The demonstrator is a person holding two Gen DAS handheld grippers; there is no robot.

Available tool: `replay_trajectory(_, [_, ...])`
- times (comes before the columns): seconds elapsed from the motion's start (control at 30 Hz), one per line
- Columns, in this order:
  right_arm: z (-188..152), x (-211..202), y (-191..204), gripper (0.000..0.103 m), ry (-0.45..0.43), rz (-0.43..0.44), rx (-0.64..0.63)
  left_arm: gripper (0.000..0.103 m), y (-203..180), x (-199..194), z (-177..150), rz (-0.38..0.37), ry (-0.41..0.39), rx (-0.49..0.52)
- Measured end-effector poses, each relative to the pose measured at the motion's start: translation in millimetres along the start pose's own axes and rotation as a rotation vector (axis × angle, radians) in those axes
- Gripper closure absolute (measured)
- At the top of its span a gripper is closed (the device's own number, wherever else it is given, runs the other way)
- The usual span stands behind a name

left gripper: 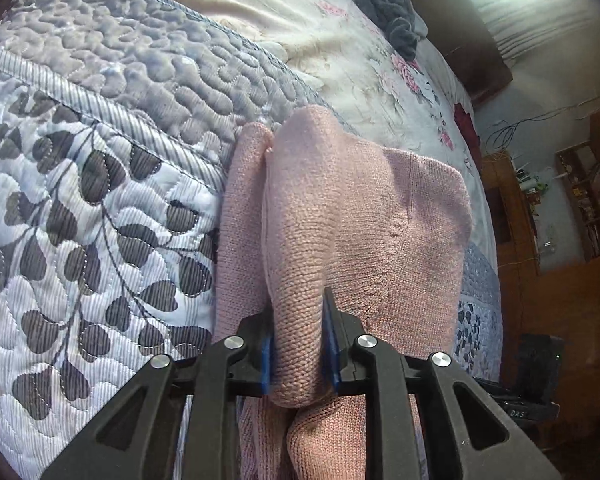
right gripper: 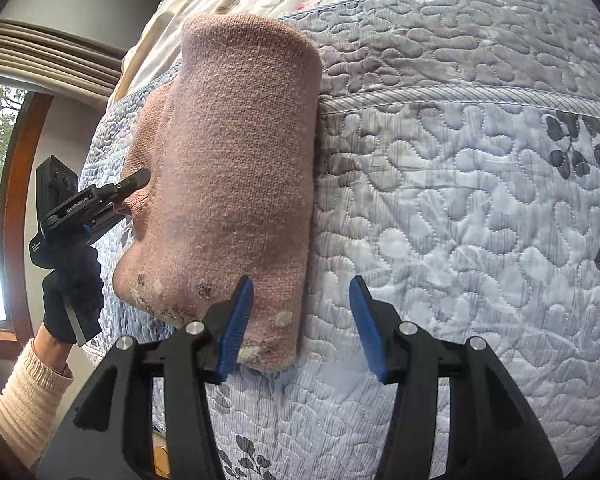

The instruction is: Fold small clothes

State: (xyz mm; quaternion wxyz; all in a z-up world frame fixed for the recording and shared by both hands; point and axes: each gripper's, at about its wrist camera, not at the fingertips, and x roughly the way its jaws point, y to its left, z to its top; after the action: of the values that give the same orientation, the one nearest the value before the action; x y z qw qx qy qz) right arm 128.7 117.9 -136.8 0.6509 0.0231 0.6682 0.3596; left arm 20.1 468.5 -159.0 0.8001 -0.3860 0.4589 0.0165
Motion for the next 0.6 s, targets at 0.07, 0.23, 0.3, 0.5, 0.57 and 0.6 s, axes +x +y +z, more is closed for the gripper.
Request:
replay_trajectory(0.07, [-2,6,6,0.051,0.010,0.009,-0.003,0.080,-2,-14,-5,0.009,-0.013,0.012])
replay_trajectory(0.23, [-7,20,12,0.040,0.043,0.085,0.045,0.061,-11,-44,-41,0.021,0.023,0.058])
replay_trajectory(0.3, [-11,27,12,0.037,0.062,0.101,0.068,0.058,-15,-44,-58,0.012,0.059,0.065])
replay_trajectory(0.5, [-22,59,13,0.049,0.151,0.111,0.120,0.072,-10,-24,-86,0.044,0.109,0.066])
replay_trajectory(0.57, [-21,57,13,0.070,0.143,0.114,0.113,0.077,-8,-22,-85,0.033,0.103,0.050])
replay_trajectory(0.6, [-20,52,14,0.080,0.140,0.123,0.104,0.082,-8,-24,-85,0.019,0.098,0.042])
